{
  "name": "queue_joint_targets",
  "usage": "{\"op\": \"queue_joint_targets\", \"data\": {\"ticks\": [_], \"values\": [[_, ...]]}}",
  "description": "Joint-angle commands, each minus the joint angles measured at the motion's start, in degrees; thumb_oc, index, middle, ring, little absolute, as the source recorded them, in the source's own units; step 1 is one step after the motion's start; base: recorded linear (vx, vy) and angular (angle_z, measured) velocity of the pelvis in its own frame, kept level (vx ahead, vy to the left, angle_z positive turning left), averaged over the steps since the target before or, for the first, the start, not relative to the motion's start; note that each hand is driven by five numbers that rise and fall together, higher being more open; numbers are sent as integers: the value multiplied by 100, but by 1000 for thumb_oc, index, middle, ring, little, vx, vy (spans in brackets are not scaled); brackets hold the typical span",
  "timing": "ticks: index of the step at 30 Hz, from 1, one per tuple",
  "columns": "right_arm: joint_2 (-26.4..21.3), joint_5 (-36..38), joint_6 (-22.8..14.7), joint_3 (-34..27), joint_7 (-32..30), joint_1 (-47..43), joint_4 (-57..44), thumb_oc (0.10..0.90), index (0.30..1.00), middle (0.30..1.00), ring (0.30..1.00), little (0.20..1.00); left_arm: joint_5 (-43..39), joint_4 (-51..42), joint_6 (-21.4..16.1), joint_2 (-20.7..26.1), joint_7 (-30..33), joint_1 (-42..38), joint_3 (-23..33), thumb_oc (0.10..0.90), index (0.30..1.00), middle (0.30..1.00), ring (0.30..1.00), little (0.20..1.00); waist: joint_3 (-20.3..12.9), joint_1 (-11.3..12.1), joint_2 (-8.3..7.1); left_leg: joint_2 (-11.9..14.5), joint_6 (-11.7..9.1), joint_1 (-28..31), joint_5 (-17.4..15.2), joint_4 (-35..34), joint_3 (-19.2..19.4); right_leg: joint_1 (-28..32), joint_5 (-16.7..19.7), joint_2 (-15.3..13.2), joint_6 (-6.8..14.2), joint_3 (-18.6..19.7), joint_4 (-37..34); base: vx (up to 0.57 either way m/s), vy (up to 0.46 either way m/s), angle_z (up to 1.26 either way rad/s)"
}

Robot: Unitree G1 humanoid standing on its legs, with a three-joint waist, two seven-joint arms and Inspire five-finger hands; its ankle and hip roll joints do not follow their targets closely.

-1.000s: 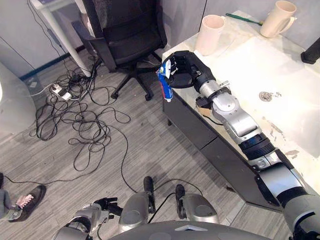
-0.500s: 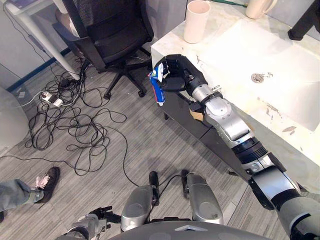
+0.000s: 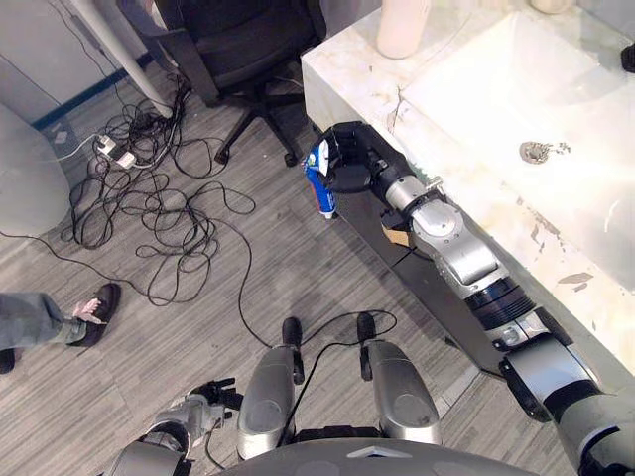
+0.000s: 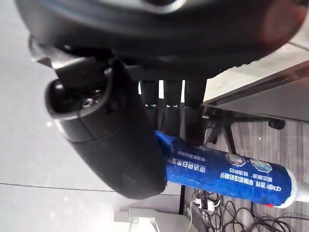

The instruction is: Organize the bathroom.

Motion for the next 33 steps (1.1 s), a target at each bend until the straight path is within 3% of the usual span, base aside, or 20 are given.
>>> {"op": "queue_joint_targets", "data": {"ticks": [1, 7, 15, 27, 32, 33], "values": [[-12, -274, -1254, -939, -451, -736, -810, 400, 300, 300, 300, 300, 0, 204, -44, 164, 106, 512, -137, 800, 900, 900, 900, 900, -717, -72, -149, -30, 246, 748, -374, -134, 34, 72, -41, -209, 342, 192, -95, 73, 3, 1], [-211, -221, -1324, -1195, -425, -894, -970, 400, 300, 300, 300, 300, 158, 182, 13, 212, 31, 687, -2, 800, 900, 900, 900, 900, -989, -15, -189, -8, 231, 1013, -336, -417, 58, 317, -52, -188, 380, 175, -296, 78, 3, 4], [-302, 574, -1308, -1557, -397, -902, -1148, 400, 300, 300, 300, 300, 414, 55, 124, 112, -149, 1011, -130, 800, 900, 900, 900, 900, -1362, 88, -256, 13, 216, 1227, -362, -548, 65, 632, -90, -118, 364, 177, -515, 78, 25, 2], [-442, 87, -1461, -1812, -626, -815, -1176, 400, 300, 300, 300, 300, 12, 14, 79, 18, 243, 1334, -115, 800, 900, 900, 900, 900, -1655, 181, -341, 27, 229, 1329, -417, -570, 69, 815, -139, -87, 374, 232, -601, 64, -8, -3], [-620, -318, -1703, -1950, -1168, -857, -1034, 400, 300, 300, 300, 300, -142, 18, 27, 32, 310, 1474, -75, 800, 900, 900, 900, 900, -1685, 251, -336, 63, 206, 1330, -380, -612, 20, 860, -160, -74, 350, 173, -625, 40, -37, 1], [-754, -677, -1840, -2036, -1438, -880, -948, 400, 300, 300, 300, 300, -123, 28, 12, 45, 301, 1516, -43, 800, 900, 900, 900, 900, -1684, 285, -327, 74, 200, 1325, -360, -628, -3, 871, -172, -70, 341, 135, -620, 30, -38, 3]]}}
